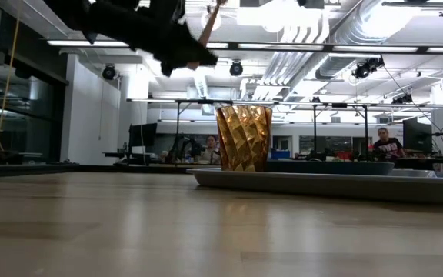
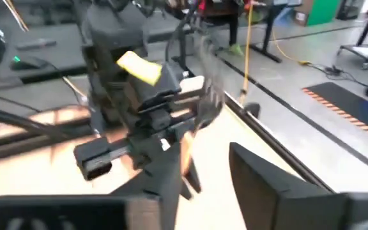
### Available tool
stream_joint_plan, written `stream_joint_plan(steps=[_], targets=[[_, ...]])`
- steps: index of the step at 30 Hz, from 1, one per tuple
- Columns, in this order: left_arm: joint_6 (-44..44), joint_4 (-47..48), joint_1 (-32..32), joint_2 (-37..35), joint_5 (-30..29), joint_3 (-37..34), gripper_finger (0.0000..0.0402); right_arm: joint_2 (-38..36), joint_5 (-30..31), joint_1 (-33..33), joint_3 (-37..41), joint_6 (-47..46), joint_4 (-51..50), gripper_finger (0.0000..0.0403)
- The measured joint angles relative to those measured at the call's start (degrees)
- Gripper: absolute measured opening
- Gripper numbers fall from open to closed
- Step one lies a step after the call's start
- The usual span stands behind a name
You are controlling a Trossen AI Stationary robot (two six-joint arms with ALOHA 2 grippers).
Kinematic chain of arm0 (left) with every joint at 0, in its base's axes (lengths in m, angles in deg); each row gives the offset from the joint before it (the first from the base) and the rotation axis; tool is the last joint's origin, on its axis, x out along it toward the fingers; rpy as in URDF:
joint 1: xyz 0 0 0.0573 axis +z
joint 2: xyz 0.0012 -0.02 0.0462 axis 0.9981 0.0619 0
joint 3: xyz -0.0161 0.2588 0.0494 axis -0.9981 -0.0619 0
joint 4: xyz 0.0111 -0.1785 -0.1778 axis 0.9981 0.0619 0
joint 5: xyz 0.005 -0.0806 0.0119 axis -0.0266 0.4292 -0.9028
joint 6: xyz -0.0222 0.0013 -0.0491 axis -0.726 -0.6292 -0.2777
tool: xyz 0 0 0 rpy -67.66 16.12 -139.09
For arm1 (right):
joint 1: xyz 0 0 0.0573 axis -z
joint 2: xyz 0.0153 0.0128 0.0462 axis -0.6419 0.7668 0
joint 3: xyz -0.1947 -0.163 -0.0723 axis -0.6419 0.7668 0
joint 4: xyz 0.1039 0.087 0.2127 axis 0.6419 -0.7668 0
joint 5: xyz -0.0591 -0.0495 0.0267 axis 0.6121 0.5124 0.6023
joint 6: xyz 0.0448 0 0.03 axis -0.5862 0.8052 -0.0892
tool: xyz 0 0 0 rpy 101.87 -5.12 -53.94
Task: Pick and place plate/cup/fork/spoon on tray
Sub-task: Put the orange fork on the blue tray to the right of the blue plate
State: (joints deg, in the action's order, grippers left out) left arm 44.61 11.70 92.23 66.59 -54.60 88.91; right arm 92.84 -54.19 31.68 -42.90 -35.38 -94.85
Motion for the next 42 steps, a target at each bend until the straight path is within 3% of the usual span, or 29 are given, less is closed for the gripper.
stream_joint_plan(steps=[6, 15, 20, 25, 42], targets=[[-1.57, 20.18, -0.03, 0.22, -0.83, 1.86, 0.003, -2.26, 0.15, -0.08, -0.04, 0.98, -9.38, 0.0168], [-1.84, 21.19, -3.12, 0.22, 1.22, 3.18, 0.003, 1.57, -0.96, 0.63, -0.02, 4.74, -10.31, 0.0172], [-2.29, 23.43, -4.86, 0.2, -2.39, 4.42, 0.003, 3.39, -0.84, 0.61, 0.0, 6.09, -8.57, 0.0172], [-2.27, 23.78, -5.05, 0.2, -3.69, 4.42, 0.003, 3.37, -3.15, 0.44, -0.01, 6.03, -5.85, 0.0173], [-2.24, 23.18, -5.05, 0.4, -3.3, 4.42, 0.003, 7.07, -2.54, 1.55, -0.02, 5.57, -2.69, 0.0165]])
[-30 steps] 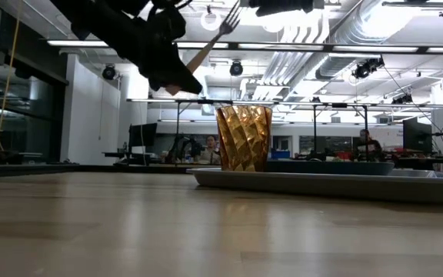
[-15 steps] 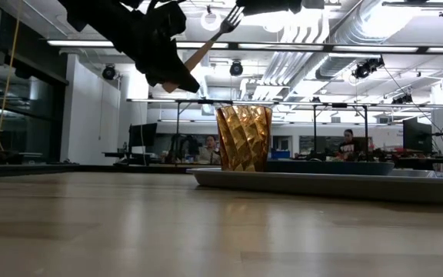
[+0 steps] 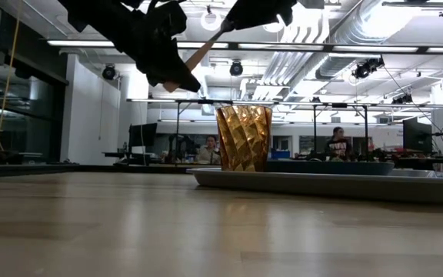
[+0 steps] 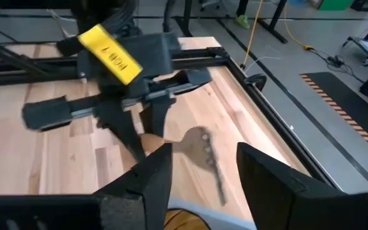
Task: Pick and place plate/cup/fork/spoon on tray
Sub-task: Put the orange fork on the blue tray to the right of the blue plate
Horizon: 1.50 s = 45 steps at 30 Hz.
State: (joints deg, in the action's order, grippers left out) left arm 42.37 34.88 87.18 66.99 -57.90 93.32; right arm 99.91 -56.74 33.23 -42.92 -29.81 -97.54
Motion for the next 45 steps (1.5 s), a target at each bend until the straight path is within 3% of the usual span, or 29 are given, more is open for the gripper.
stream_joint_plan(steps=[4, 12, 17, 24, 27, 31, 35, 38, 42, 45], targets=[[-0.02, 0.17, 0.0, 0.02, 0.0, 0.0, 0.003, -0.05, 0.8, 0.07, 0.0, 0.0, 1.14, 0.0127], [0.0, -0.71, 0.0, 0.16, -1.95, 0.0, 0.0034, -1.29, 1.9, 0.02, 0.0, 0.26, -0.38, 0.0008], [0.93, -3.27, 0.0, 0.09, -3.69, -0.02, 0.01, -2.78, 2.96, 0.07, -0.07, -0.55, -3.56, 0.0004], [3.48, -3.8, -0.02, -2.31, -1.55, -0.02, 0.0156, -8.67, 8.01, -1.01, -7.26, -3.57, -19.05, 0.0002], [4.29, -4.83, -0.05, -3.71, -0.37, -0.02, 0.0163, -9.59, 10.54, -2.0, -11.93, -4.83, -27.2, 0.0001], [7.85, -9.89, -0.56, -5.38, 7.97, -0.39, 0.0162, -9.13, 12.69, -3.28, -20.68, -9.16, -44.37, 0.0001], [12.65, -19.86, -1.35, -5.64, 15.35, -2.65, 0.0156, -7.28, 11.42, -2.69, -26.79, -17.42, -63.35, 0.0001], [12.97, -24.66, -1.13, -5.69, 16.5, -3.49, 0.0152, -6.16, 7.91, -1.03, -27.85, -22.61, -73.9, 0.0], [12.99, -26.9, -1.03, -5.66, 16.5, -3.69, 0.0152, -4.75, 5.26, 1.49, -26.89, -21.0, -74.5, 0.0], [13.49, -28.46, -1.03, -5.68, 16.48, -3.69, 0.0154, -4.27, 7.25, 4.19, -27.04, -19.22, -75.4, 0.0]])
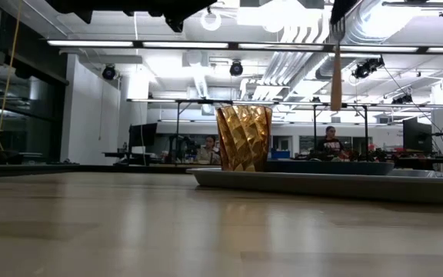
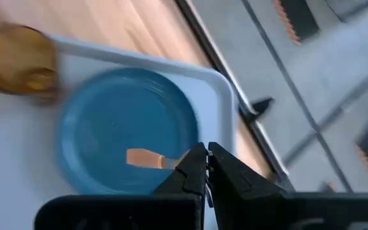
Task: Pick and place plate/cup/fork/spoon on tray
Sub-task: Put the orange fork on the blue tray to the right of the blue plate
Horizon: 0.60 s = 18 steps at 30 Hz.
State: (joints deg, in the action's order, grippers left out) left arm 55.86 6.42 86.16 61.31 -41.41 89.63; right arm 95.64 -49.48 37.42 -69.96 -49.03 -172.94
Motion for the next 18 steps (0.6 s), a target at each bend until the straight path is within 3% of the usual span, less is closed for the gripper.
stream_joint_plan(steps=[3, 9, 12, 15, 18], targets=[[-0.24, 0.91, 0.29, 0.0, -1.93, 0.0, 0.0154, 0.42, 0.42, 2.44, 0.17, 1.13, -0.05, 0.0], [-3.13, 1.62, 1.18, 0.0, -13.48, 0.0, 0.0152, -0.04, 3.36, 5.53, 1.85, -2.43, -0.1, 0.0], [-5.65, 2.73, 1.14, 0.04, -16.38, 0.0, 0.0152, -0.01, 4.33, 7.88, 5.29, -1.64, -0.39, 0.0], [-6.7, 2.45, 1.14, 0.04, -16.48, 0.0, 0.0152, 0.04, 1.59, 12.61, 7.91, 2.05, -0.36, 0.0], [-6.87, 2.37, 1.11, 0.04, -16.36, 0.0, 0.0152, 0.06, -5.51, 19.14, 8.83, 8.21, -0.39, 0.0]])
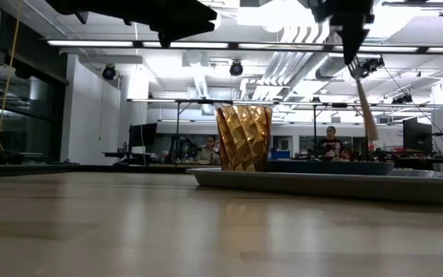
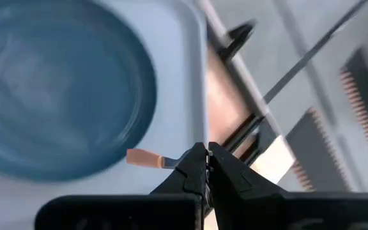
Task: Pick and place plate/cup/fork/spoon on tray
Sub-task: Put the orange fork on the blue tray to the right of the blue plate
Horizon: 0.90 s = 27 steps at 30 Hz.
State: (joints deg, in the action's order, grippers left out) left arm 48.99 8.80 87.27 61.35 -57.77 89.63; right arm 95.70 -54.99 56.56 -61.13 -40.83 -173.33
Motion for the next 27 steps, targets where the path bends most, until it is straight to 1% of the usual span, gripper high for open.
stream_joint_plan(steps=[3, 5, 7, 10, 13, 15, 17, 19, 22, 27], targets=[[-0.67, 0.28, -0.08, 0.0, 0.03, 0.0, 0.0152, 0.51, -5.22, 6.09, 1.04, 5.1, 0.08, 0.0], [-2.09, 0.44, -0.37, 0.0, 0.04, 0.0, 0.0152, 0.96, -6.39, 9.06, 2.4, 8.21, 0.6, 0.0], [-4.68, 1.1, -1.2, 0.0, 0.37, 0.0, 0.0152, 1.53, -6.22, 11.08, 4.36, 11.24, 1.46, 0.0], [-5.57, 2.87, -3.11, 0.0, 3.57, 0.0, 0.0152, 2.69, -6.91, 13.72, 6.85, 16.81, 2.7, 0.0], [-5.31, 3.56, -5.21, 0.0, 5.01, 0.0, 0.0152, 4.44, -9.3, 17.24, 9.38, 23.4, 5.14, 0.0], [-5.33, 2.38, -6.32, 0.0, 5.06, 0.0, 0.0152, 5.74, -12.49, 19.48, 10.33, 27.5, 6.99, 0.0], [-5.08, 0.41, -7.11, -0.11, 5.61, 0.0, 0.0152, 6.91, -15.03, 21.03, 10.97, 31.88, 7.7, 0.0], [-4.79, -1.37, -7.69, -0.28, 7.13, 0.0, 0.0152, 8.32, -16.2, 22.42, 11.47, 34.84, 9.05, 0.0], [-5.37, -1.72, -8.65, -0.28, 9.0, 0.0, 0.0152, 10.62, -15.57, 23.67, 12.14, 37.96, 10.8, 0.0], [-7.24, -1.35, -10.99, -0.28, 9.05, 0.0, 0.0152, 15.68, -15.92, 24.26, 12.28, 45.86, 17.01, 0.0]])
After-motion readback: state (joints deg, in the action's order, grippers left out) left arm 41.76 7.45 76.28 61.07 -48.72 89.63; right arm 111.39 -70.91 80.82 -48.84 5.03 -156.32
